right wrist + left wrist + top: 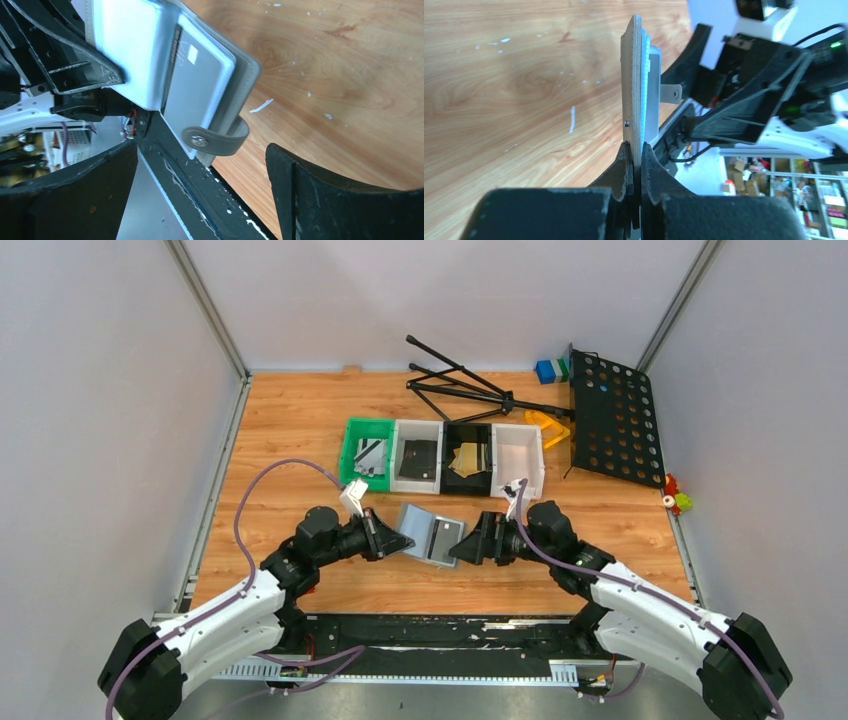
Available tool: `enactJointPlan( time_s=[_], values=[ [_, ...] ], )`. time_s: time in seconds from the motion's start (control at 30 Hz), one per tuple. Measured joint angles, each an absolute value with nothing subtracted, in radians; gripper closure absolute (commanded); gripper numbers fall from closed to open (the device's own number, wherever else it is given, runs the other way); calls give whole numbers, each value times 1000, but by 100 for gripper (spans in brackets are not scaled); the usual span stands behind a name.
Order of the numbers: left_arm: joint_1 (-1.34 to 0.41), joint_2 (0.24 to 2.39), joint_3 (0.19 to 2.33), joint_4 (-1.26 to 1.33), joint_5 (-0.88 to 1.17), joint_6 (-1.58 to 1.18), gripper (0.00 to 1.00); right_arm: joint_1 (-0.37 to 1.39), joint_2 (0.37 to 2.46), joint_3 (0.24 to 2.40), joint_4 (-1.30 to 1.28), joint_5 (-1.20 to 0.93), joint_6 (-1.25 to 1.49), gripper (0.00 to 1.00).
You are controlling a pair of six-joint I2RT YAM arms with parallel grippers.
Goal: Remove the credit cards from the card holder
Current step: Remove the credit card from the card holder.
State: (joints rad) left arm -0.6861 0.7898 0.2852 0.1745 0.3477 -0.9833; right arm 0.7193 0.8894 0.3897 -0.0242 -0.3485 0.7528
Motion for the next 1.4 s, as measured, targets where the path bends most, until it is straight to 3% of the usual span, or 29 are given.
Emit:
enactJointPlan(
  time_s=[0.1,0.23,0.43,0.63,0.67,0.73,0.77,0.83,0.87,0.93,1.07,1.17,1.27,1.4],
  values=[
    [-686,780,282,228,360,-1028,100,719,845,323,46,-363,811,3],
    [-686,780,278,302,384,-1090,100,719,799,276,103,-371,873,14],
    [-686,796,273,400,432,-1155,100,719,762,267,226,-381,929,46],
    [-686,821,263,463,467,-1193,99,719,793,264,329,-411,978,92],
    [-686,821,262,462,467,-1192,95,719,797,262,340,-414,984,98],
    [-686,818,264,434,461,-1171,83,719,797,259,345,-416,995,100],
    [-686,812,269,390,452,-1146,71,720,796,259,341,-417,995,100],
    [-689,798,299,269,417,-1086,27,727,796,259,320,-411,989,100],
    [-693,792,324,185,385,-1045,17,727,794,259,300,-405,983,100],
    [-691,785,373,29,302,-978,10,725,790,259,253,-384,965,100],
    [-690,759,455,-245,120,-873,15,725,793,266,139,-332,913,100],
    [-689,696,473,-349,53,-802,32,725,813,274,76,-293,877,100],
    [-688,655,469,-339,94,-770,47,725,842,276,51,-275,854,100],
    [-692,691,429,-175,246,-779,51,725,878,276,52,-280,838,100]
  ],
)
